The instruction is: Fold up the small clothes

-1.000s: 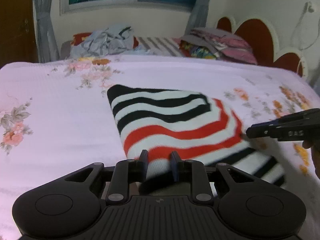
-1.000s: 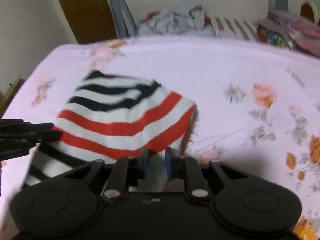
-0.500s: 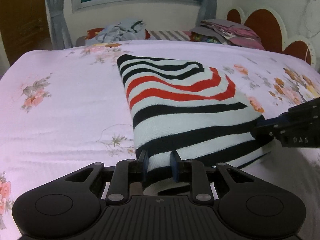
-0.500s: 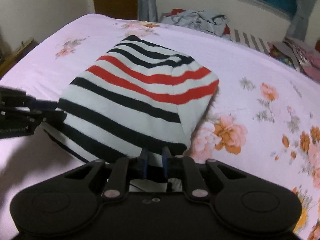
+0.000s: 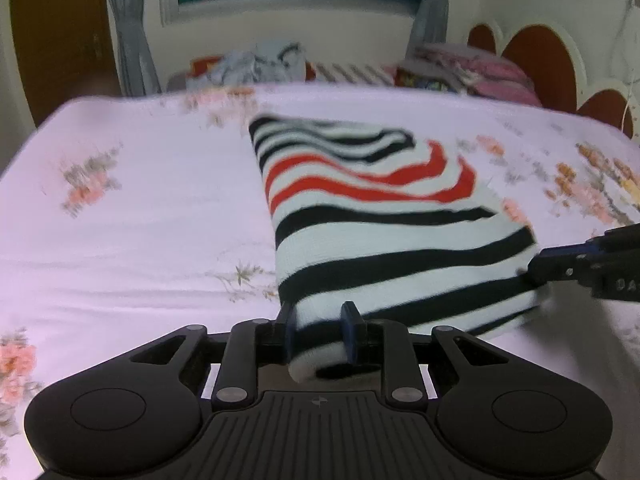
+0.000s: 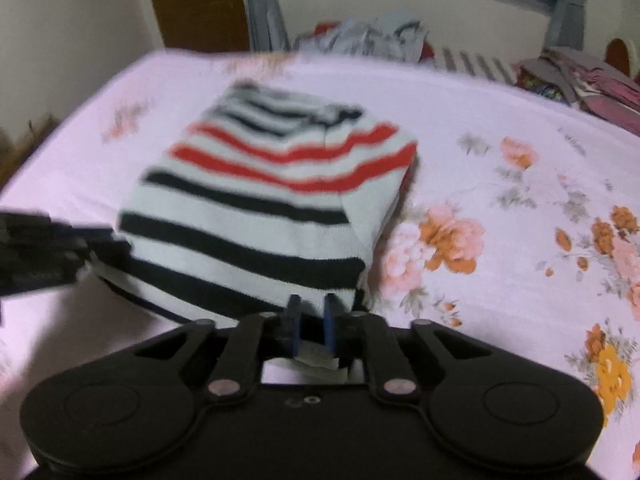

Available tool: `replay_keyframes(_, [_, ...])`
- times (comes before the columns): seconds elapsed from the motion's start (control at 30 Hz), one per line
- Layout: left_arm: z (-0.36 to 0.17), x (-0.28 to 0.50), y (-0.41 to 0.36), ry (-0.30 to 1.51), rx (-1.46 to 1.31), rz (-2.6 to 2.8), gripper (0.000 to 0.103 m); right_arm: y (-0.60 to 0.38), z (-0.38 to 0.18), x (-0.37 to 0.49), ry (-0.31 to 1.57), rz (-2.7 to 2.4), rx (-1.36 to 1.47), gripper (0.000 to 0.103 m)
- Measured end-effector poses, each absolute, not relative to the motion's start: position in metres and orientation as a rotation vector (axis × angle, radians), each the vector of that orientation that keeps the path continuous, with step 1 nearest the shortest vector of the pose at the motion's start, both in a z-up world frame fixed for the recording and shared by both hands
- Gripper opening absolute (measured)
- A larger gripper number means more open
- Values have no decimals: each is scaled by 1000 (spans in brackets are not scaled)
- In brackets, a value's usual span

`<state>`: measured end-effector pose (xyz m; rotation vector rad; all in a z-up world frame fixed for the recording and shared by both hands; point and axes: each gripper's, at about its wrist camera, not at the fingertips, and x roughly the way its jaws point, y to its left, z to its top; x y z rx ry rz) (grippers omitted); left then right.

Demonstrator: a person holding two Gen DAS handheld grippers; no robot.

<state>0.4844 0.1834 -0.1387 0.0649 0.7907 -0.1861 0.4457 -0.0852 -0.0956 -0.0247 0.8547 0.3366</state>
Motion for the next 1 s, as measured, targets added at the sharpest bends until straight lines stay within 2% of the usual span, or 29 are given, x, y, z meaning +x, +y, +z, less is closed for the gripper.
replay_keyframes(0.13, [-128, 441, 174, 755, 57, -194, 25, -102, -78, 413, 817, 320, 10, 18])
replay_keyframes(0.2, [-125, 419, 169, 748, 49, -177, 42, -113, -72, 391, 804, 299, 28, 18])
replay_keyframes(0.23, [-124, 406, 167, 735, 46, -163, 64, -116, -70, 382, 794, 291, 27, 20])
replay_keyframes(0.27, [-122, 393, 164, 711, 46, -149, 81, -120, -67, 370, 785, 284, 28, 26])
replay_keyframes(0.3, [-118, 380, 163, 683, 48, -137, 88, -123, -65, 359, 781, 279, 30, 33])
replay_keyframes(0.33, [-115, 366, 160, 655, 48, -126, 99, -127, -63, 347, 772, 268, 34, 64])
replay_keyframes(0.37, [-111, 354, 158, 636, 47, -120, 101, -130, -59, 332, 736, 249, 32, 90])
replay_keyframes(0.4, [-108, 344, 156, 628, 45, -119, 101, -133, -57, 321, 710, 240, 25, 94])
replay_keyframes(0.53, [-91, 304, 149, 606, 38, -121, 101, -146, -45, 278, 691, 193, 36, 92])
replay_keyframes(0.67, [-74, 268, 140, 588, 41, -129, 103, -157, -27, 239, 641, 165, 49, 103])
replay_keyframes(1.0, [-33, 196, 117, 529, 90, -95, 103, -176, 12, 167, 587, 168, 84, 103])
